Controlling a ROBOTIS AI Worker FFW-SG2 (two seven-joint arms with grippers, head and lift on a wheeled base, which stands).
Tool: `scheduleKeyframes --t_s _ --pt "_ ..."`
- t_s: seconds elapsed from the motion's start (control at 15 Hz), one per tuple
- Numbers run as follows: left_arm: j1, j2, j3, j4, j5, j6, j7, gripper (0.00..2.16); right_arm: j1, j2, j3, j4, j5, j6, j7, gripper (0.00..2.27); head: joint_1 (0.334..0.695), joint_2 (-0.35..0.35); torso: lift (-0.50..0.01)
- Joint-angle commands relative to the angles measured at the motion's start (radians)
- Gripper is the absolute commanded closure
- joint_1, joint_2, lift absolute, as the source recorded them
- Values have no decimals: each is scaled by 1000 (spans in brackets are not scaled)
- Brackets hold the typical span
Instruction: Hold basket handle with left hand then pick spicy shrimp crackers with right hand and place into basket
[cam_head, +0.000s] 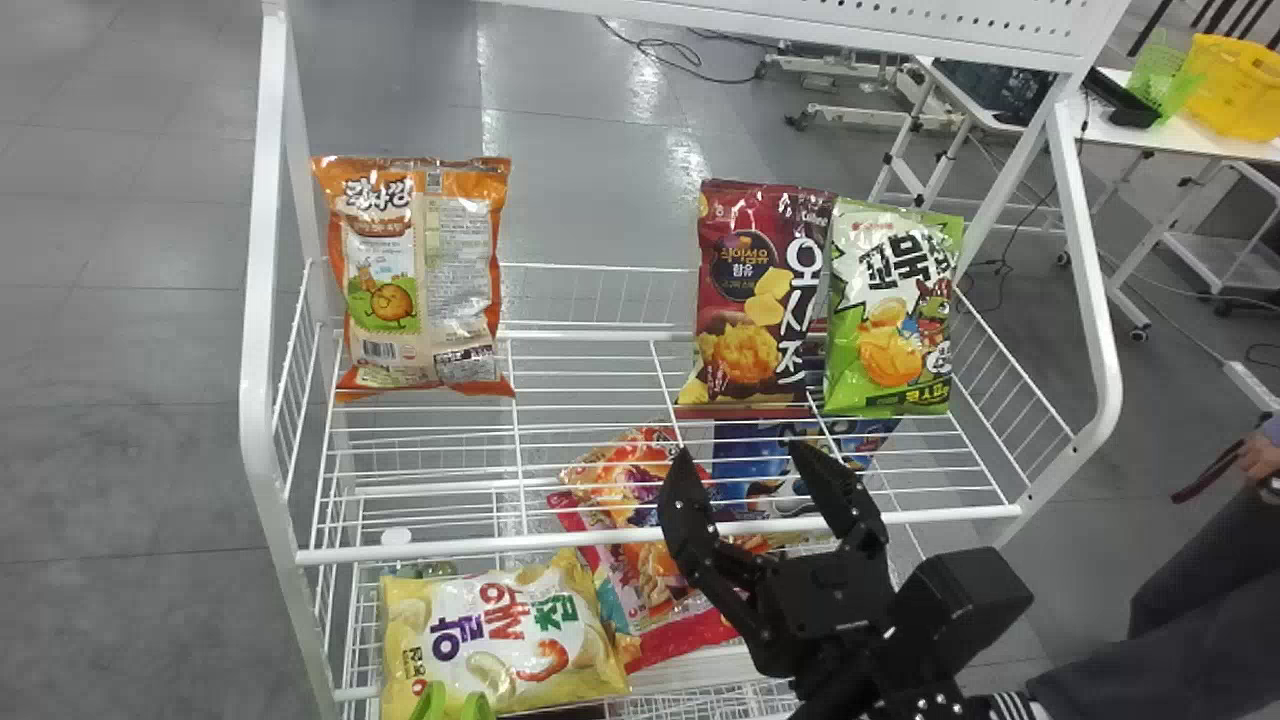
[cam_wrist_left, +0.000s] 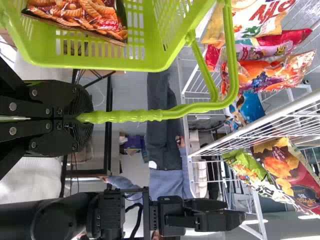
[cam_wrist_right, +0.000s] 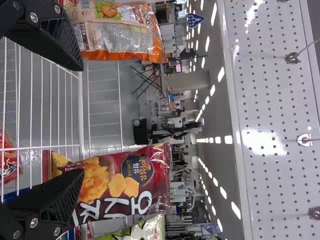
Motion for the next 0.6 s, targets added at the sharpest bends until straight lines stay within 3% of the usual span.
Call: scheduleKeyframes --t_s 0.0,0.53 --pt "-1 -3 -3 -2 0 1 0 1895 0 0 0 2 3 0 0 83 695 -262 -37" --pt "-1 -3 -1 -2 0 1 0 1895 -6 0 2 2 6 12 0 56 695 -262 -37"
